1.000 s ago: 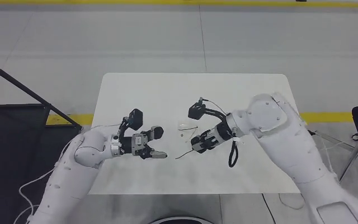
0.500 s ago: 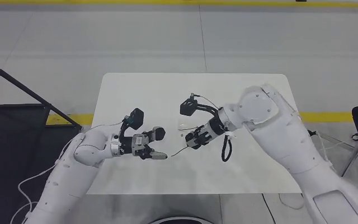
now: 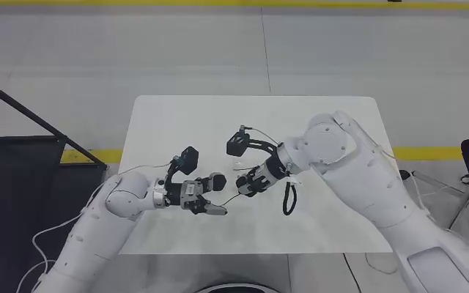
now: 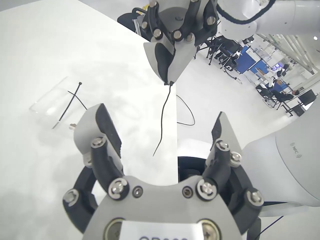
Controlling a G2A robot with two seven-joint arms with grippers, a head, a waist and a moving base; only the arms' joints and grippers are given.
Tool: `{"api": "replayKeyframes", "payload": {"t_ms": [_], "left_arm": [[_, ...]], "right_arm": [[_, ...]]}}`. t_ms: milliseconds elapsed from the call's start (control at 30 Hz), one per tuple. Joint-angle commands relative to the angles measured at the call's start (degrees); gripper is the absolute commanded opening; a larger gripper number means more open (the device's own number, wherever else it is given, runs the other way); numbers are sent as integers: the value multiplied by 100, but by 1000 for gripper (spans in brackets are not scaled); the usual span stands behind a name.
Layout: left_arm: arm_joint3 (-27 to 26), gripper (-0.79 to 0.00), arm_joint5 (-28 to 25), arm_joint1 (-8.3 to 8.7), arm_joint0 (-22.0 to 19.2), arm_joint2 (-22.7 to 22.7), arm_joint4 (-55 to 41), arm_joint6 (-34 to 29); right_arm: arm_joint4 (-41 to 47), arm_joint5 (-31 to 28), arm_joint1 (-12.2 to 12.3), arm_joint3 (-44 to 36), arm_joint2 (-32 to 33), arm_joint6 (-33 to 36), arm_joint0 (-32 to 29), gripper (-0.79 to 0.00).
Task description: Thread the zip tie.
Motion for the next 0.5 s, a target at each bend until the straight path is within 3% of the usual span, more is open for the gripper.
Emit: {"api": "replayKeyframes", "payload": {"t_ms": [0, 167, 200, 233, 267, 467], "left_arm": [[5, -206, 0, 8, -21, 64, -36, 29], [62, -274, 0, 22, -79, 190, 23, 150], [73, -326, 0, 25, -90, 208, 36, 182], [82, -434, 0, 28, -98, 226, 50, 214], [88, -462, 0, 31, -106, 246, 68, 242], [116, -489, 0, 50, -141, 387, 78, 400]], "right_arm": [[64, -53, -13, 52, -20, 9, 30, -785], [93, -59, -48, 95, -102, -11, 97, -785], [96, -52, -54, 101, -115, -14, 109, -785], [100, -48, -59, 109, -125, -19, 119, -785], [101, -48, -63, 117, -135, -18, 128, -785], [122, -64, -84, 154, -188, -1, 169, -785]]}}
